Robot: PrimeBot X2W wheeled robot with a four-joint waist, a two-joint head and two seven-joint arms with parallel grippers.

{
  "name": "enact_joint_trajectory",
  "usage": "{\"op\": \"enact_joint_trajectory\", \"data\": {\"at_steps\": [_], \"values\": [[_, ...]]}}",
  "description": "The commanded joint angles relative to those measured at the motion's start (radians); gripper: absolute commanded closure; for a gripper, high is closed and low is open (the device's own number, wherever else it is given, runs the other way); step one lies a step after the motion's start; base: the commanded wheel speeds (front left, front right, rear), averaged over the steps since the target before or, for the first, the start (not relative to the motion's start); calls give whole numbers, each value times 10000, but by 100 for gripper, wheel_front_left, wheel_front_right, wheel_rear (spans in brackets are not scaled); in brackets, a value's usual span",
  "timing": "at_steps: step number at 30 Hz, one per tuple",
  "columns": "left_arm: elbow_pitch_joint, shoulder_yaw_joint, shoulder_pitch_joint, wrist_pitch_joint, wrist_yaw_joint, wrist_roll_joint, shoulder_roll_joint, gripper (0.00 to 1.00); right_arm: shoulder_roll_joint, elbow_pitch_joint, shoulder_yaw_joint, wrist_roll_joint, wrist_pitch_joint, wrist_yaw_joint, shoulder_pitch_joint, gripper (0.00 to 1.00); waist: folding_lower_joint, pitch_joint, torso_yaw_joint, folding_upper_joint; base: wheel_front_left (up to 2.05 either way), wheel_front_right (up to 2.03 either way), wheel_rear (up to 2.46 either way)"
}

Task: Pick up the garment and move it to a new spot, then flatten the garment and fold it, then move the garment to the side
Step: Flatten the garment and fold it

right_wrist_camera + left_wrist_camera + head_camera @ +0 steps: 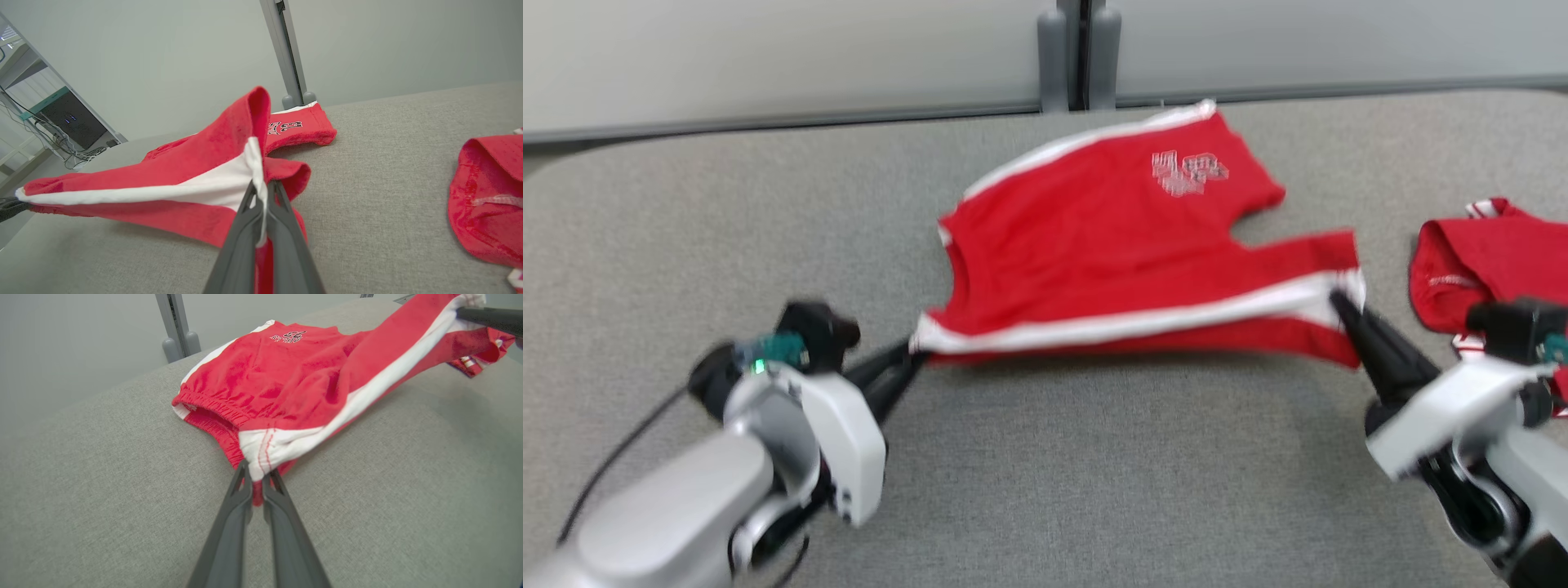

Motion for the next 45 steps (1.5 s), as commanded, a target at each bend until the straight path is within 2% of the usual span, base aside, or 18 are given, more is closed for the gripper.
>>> {"op": "enact_joint_trajectory", "data": {"at_steps": [1,4,5,11,16,21,27,36,45], "values": [[-470,-54,454,72,288,-129,260,100,-429,-173,-31,34,-41,3,471,100,0,-622,59,0,0,0,0],[-1469,-225,1248,185,819,-292,635,100,-869,-815,-49,320,-42,3,1344,100,0,-963,84,0,0,0,0],[-1469,-225,1248,185,819,-292,635,100,-869,-815,-49,320,-42,3,1344,100,0,-963,84,0,0,0,0],[-3178,-445,2301,353,1738,-502,1258,100,-1841,-1921,-447,539,11,1,2745,100,0,-1306,158,0,0,0,0],[-4074,-388,2395,478,2114,-550,1504,100,-2049,-2463,-1101,408,198,3,3371,100,0,-1284,282,0,0,0,0],[-4031,-198,1893,716,2007,-641,1360,100,-1849,-2628,-1661,206,849,3,2970,100,0,-751,376,0,0,0,0],[-3048,356,1096,681,1556,-1143,705,100,-1523,-2508,-2127,389,1985,3,1558,100,0,432,511,0,0,0,0],[-1438,585,-308,926,665,-1206,-265,100,-1705,-1428,-2296,1002,4115,1,-754,100,0,1924,887,0,0,0,0],[-840,485,-1398,1453,310,-1014,-886,100,-1493,-370,-2164,1091,5576,1,-2439,100,0,2709,1321,0,0,0,0]]}}
